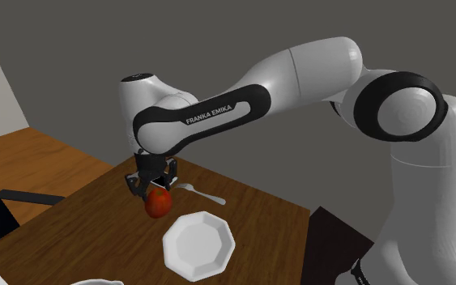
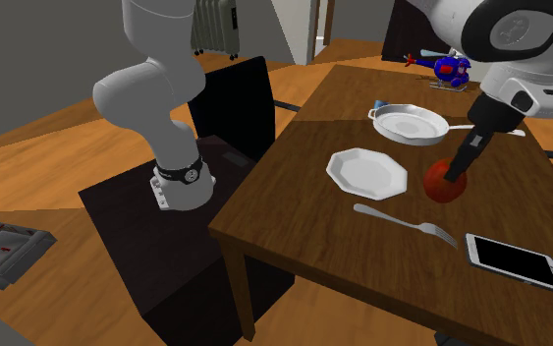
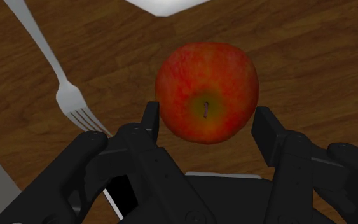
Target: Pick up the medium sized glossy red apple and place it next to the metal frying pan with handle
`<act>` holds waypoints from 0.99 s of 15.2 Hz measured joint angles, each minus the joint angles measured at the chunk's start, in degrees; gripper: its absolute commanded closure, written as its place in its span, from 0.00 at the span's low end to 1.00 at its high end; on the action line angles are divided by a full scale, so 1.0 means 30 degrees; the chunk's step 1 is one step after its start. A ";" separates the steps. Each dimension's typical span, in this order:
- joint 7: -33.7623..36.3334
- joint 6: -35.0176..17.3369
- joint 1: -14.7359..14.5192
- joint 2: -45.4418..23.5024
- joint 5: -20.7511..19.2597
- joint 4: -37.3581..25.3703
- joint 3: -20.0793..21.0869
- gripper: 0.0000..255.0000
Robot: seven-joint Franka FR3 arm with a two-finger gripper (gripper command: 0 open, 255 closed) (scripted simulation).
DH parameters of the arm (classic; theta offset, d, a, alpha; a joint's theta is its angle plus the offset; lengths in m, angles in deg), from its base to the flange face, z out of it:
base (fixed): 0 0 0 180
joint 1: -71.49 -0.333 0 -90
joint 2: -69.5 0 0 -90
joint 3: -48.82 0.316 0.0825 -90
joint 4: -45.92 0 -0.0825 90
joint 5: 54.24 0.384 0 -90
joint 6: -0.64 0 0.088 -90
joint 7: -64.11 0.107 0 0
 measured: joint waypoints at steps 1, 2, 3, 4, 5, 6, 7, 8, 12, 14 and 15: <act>0.0000 -0.0010 0.0001 -0.0004 -0.0002 0.0005 -0.0002 1.00; -0.0001 -0.0016 0.0002 -0.0004 -0.0003 0.0009 -0.0002 1.00; -0.0001 -0.0019 0.0002 -0.0004 -0.0003 0.0011 -0.0002 1.00; -0.0001 -0.0020 0.0002 -0.0004 -0.0003 0.0012 -0.0002 0.00; -0.0002 -0.0021 0.0002 -0.0004 -0.0003 0.0013 -0.0002 0.00; -0.0002 -0.0022 0.0002 -0.0003 -0.0003 0.0013 -0.0002 0.00; -0.0001 -0.0022 0.0002 -0.0003 -0.0003 0.0013 -0.0002 0.00; -0.0001 -0.0022 0.0002 -0.0003 -0.0003 0.0013 -0.0002 0.00; -0.0074 0.0619 0.0031 0.0277 0.0121 -0.0374 0.0060 0.00; -0.0156 0.1720 -0.0012 0.0421 0.0213 -0.1369 0.0111 0.00; -0.0172 0.1959 -0.0017 0.0473 0.0238 -0.1561 0.0124 0.00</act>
